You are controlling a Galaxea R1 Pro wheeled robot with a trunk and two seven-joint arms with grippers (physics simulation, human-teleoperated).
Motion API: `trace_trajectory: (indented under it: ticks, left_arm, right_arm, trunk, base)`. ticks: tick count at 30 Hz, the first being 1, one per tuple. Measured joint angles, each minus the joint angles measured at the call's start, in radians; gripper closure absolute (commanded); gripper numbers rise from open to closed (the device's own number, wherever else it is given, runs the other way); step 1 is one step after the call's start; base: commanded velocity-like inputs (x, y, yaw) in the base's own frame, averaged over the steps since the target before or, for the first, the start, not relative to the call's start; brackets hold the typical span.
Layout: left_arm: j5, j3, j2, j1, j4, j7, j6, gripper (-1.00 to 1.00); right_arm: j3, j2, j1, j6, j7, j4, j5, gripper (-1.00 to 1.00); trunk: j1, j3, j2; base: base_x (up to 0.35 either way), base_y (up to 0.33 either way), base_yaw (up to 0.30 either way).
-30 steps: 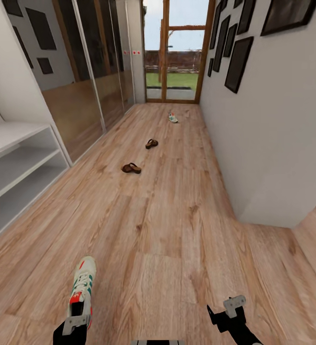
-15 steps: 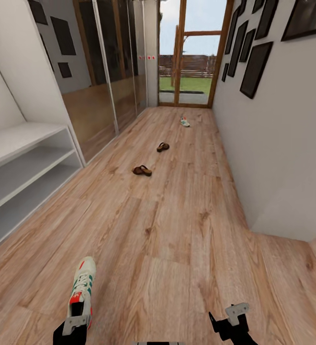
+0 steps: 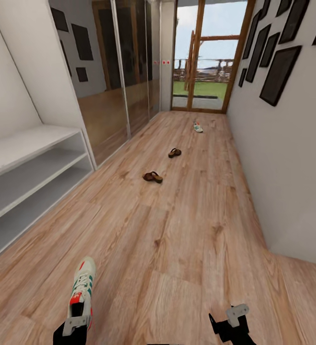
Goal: Pick up the two gym shoes and the two sandals from the corridor floor and place them onto the hallstand (shoe rack) in the corridor, making sure they are on the rack and not on the floor. Arrange them so the two gym shoes are next to each other and the two sandals are next to each other.
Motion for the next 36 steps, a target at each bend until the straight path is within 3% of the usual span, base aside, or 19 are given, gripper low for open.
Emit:
trace_trajectory:
  ticks: [16, 36]
  left_arm:
    - [0.0, 0.0, 0.0, 0.0, 0.0, 0.0, 0.0, 1.0]
    - [0.0, 0.0, 0.0, 0.0, 0.001, 0.0, 0.0, 1.0]
  right_arm:
    - [0.0, 0.0, 0.0, 0.0, 0.0, 0.0, 0.0, -1.0]
    - [-0.001, 0.0, 0.0, 0.0, 0.0, 0.015, 0.0, -1.0]
  trunk:
    - [0.0, 0.021, 0.0]
    - [0.0, 0.048, 0.0]
  base:
    - [0.337, -0.015, 0.156]
    - [0.293, -0.155, 0.155]
